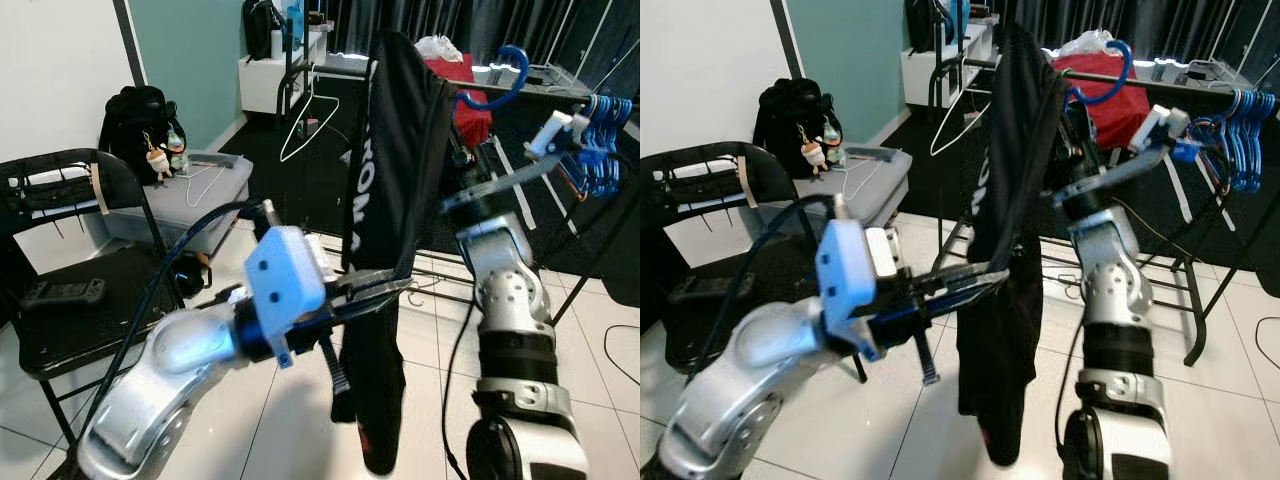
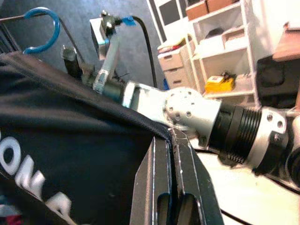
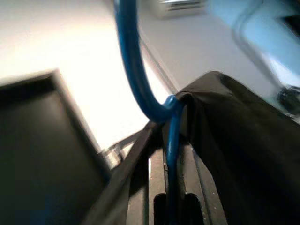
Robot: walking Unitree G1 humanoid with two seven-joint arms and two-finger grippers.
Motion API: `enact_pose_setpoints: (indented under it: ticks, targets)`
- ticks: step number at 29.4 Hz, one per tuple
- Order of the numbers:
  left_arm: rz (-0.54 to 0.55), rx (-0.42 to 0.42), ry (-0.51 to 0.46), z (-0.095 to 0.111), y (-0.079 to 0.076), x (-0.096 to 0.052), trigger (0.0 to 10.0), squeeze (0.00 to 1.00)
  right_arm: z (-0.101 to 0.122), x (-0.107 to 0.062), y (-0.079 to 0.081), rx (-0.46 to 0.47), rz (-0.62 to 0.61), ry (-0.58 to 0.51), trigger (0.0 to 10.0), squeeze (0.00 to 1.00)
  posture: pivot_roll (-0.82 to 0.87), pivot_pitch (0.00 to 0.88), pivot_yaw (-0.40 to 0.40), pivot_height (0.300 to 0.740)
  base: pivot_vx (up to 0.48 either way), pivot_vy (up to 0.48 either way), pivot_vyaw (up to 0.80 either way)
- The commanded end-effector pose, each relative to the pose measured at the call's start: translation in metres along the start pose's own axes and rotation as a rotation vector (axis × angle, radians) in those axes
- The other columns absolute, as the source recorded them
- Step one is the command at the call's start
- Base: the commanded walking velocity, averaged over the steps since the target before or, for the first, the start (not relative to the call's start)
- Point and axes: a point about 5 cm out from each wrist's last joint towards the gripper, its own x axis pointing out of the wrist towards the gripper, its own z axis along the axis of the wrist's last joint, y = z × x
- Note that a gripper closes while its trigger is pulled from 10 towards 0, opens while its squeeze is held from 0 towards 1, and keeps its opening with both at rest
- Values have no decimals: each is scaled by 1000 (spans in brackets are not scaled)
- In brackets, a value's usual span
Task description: Hang hanger
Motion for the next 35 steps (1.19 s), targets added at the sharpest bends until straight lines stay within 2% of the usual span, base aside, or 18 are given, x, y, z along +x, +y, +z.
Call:
enact_pose_setpoints:
  ticks: [1,5,8,9,11,13,14,15,16,17,20,21,22,26,28,29,31,35]
  targets:
    - [-35,20,0,-1,-5,3,4196,0,7,1,-4,49,-56,-41,10000,0,27,0,-49,736,0,0,0]
    - [-18,82,28,-5,0,5,4039,0,8,3,-4,106,-83,-45,10000,0,18,0,-40,736,0,0,0]
    - [-8,95,32,-5,2,5,4039,0,7,3,-4,117,-80,-38,10000,0,18,0,-40,736,0,0,0]
    - [7,109,38,-6,5,4,3647,0,4,3,-3,110,-70,-5,10000,0,16,0,-40,736,0,0,0]
    - [69,186,85,-8,20,-1,3059,0,-7,-3,2,102,-22,81,10000,0,15,0,-40,736,0,0,0]
    - [100,235,115,-10,28,-6,2863,0,-9,-5,3,125,-12,99,10000,0,15,0,-39,736,0,0,0]
    - [142,276,144,-11,37,-10,2745,0,-9,-6,5,132,0,106,10000,0,11,0,-34,736,0,0,0]
    - [142,276,144,-11,37,-10,2745,0,-9,-6,5,132,0,106,10000,0,11,0,-34,736,0,0,0]
    - [241,357,210,-13,57,-21,2784,0,-10,-8,8,116,21,132,10000,0,7,0,-30,736,0,0,0]
    - [280,390,235,-14,65,-25,2784,0,-12,-9,10,108,31,145,10000,0,7,0,-30,736,0,0,0]
    - [305,403,250,-14,70,-29,3020,0,-13,-11,11,96,41,156,10000,0,3,0,-26,736,0,0,0]
    - [333,416,259,-12,77,-34,3647,0,-13,-12,12,92,47,158,10000,0,1,0,-23,736,0,0,0]
    - [345,403,237,-8,83,-41,3686,0,-11,-14,9,82,31,146,10000,0,-1,0,-22,736,0,0,0]
    - [325,376,201,-4,82,-43,3961,0,-7,-15,5,73,5,129,10000,0,-1,0,-22,736,0,0,0]
    - [255,282,94,7,73,-43,4627,0,2,-16,-5,42,-61,95,10000,0,1,0,-21,736,0,0,0]
    - [255,282,94,7,73,-43,4627,0,2,-16,-5,42,-61,95,10000,0,1,0,-21,736,0,0,0]
    - [174,230,33,14,63,-42,4706,0,8,-17,-15,24,-124,63,10000,0,3,0,-24,736,0,0,0]
    - [53,174,22,15,47,-45,4824,0,20,-20,-33,16,-245,9,10000,0,5,0,-27,736,0,0,0]
